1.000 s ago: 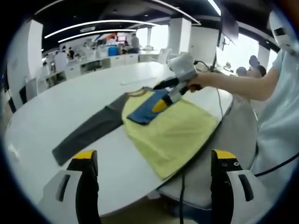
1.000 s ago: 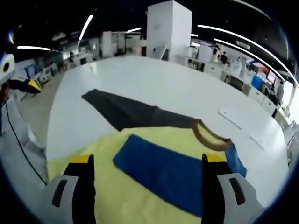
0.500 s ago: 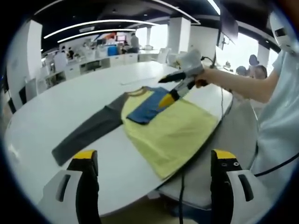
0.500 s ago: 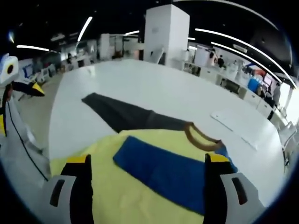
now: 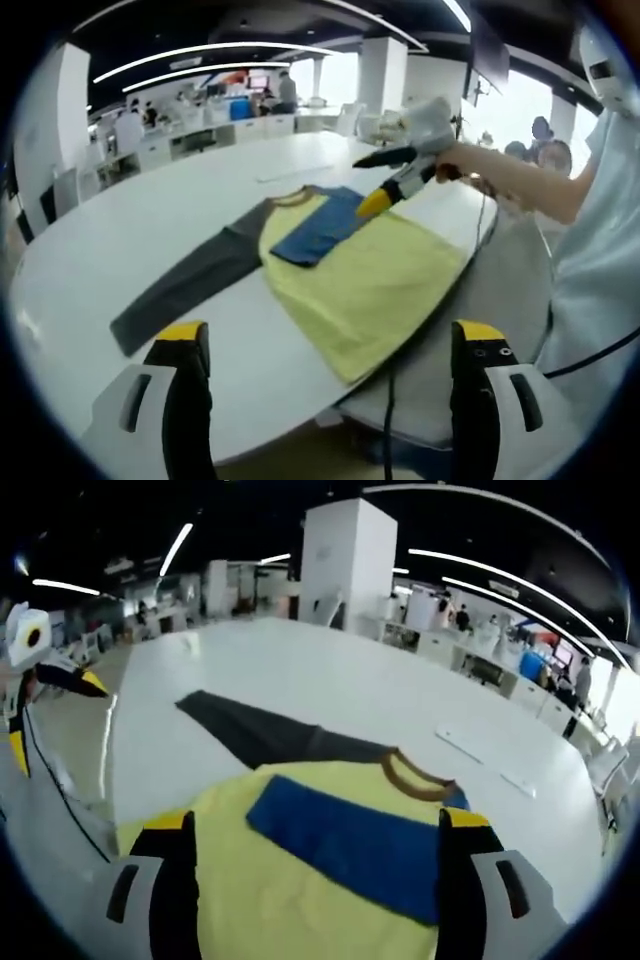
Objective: Fold the garment on the visible template until the final outline fits inside the template.
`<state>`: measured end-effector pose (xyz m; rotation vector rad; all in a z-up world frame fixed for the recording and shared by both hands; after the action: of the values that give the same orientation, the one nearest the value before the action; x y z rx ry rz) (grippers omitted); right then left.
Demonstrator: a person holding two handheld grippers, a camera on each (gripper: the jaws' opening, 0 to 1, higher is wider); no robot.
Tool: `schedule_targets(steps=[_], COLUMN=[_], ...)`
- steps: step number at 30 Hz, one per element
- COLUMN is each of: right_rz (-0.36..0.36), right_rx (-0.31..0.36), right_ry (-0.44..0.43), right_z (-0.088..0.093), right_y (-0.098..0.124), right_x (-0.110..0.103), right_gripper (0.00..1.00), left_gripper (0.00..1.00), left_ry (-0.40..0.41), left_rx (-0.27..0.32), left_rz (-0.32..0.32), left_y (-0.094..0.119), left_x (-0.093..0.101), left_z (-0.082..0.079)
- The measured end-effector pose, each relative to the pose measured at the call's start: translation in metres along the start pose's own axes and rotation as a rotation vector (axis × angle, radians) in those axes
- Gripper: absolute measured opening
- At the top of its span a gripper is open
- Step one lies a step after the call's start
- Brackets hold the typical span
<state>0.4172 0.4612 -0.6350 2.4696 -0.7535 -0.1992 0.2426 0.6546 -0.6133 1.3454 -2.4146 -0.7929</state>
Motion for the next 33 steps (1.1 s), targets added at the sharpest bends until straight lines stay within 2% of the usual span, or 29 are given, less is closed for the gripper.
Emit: schedule_targets(steps=[7,17,33], right_rz=[0.029,0.065,0.082], right_rx=[0.041,0.061,0.110], right_ry=[-0.012,-0.025,-0.021], right_z=[-0.007,-0.009,-0.021], right_y=[0.019,0.038,0.057], right_x=[-0.001,-0.001,-0.016], right_gripper=[1.00,1.00,1.00], left_gripper=[0.97,0.97,0.97], left_ry=[-0.003,-0.003,-0.009], left_rx=[0.003,0.006,0.009], left_rz=[0.004,0.000,0.001], left_y=[-0.001,-0.002,-0.002], left_x=[0.000,-0.003,-0.004], left_z=[-0.001,-0.002,-0.005])
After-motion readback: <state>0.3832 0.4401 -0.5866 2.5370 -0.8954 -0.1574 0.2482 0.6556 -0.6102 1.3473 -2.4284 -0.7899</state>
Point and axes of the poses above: the point that each gripper's makers call its tool centre point, and the gripper's own axes: y roughly backward along the fingers, x roughly to its right, z roughly out of its underside, the point moved 1 cm from there along y, roughly backward along the fingers, and after that the axes turned 10 degrees about -z, right-handed, at the moved point
